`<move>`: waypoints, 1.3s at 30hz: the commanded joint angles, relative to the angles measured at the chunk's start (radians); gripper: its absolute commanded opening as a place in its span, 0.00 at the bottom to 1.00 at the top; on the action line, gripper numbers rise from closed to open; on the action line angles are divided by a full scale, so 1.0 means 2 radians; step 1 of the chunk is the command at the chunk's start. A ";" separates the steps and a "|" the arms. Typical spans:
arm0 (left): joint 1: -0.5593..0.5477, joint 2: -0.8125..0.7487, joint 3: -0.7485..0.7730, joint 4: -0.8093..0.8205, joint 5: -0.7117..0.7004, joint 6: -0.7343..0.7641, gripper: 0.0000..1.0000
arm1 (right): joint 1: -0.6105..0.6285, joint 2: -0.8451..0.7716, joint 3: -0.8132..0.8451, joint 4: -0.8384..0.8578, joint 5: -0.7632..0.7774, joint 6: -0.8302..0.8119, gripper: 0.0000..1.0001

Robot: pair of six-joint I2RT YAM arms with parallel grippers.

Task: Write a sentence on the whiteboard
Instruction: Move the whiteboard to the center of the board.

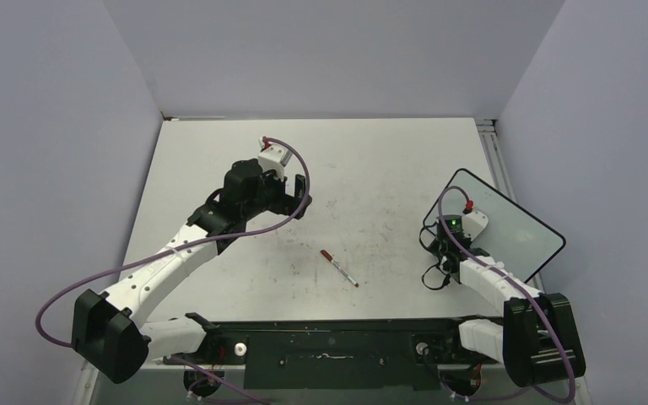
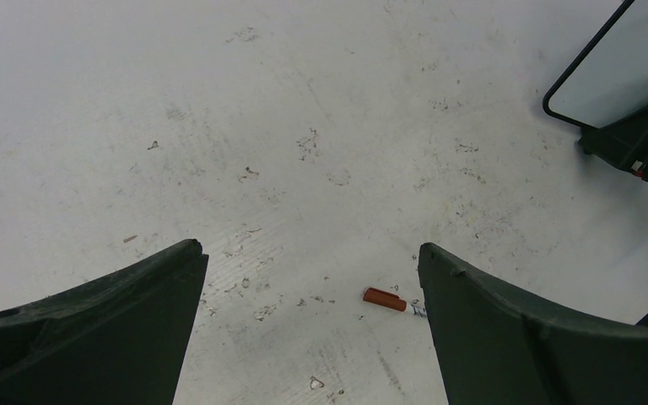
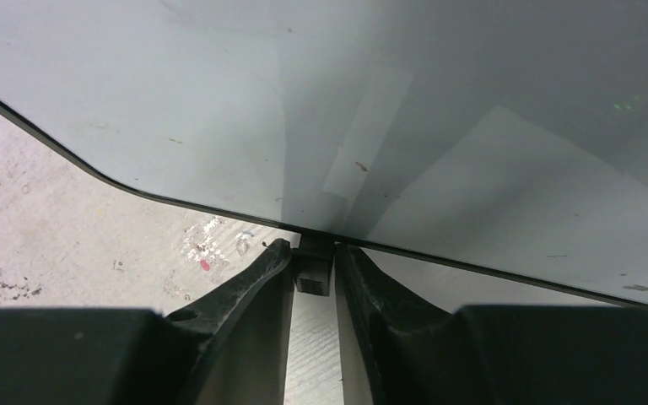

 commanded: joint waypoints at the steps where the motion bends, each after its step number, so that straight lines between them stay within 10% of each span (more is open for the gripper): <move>1: -0.003 0.005 0.027 0.001 0.012 -0.001 0.96 | 0.003 0.003 0.019 0.023 0.016 -0.006 0.22; 6: -0.004 0.008 0.029 -0.002 0.014 -0.001 0.96 | 0.006 0.002 0.018 0.027 0.012 -0.009 0.06; 39: 0.014 -0.041 0.020 -0.008 -0.073 0.006 0.96 | 0.248 0.161 0.116 0.216 -0.007 -0.077 0.05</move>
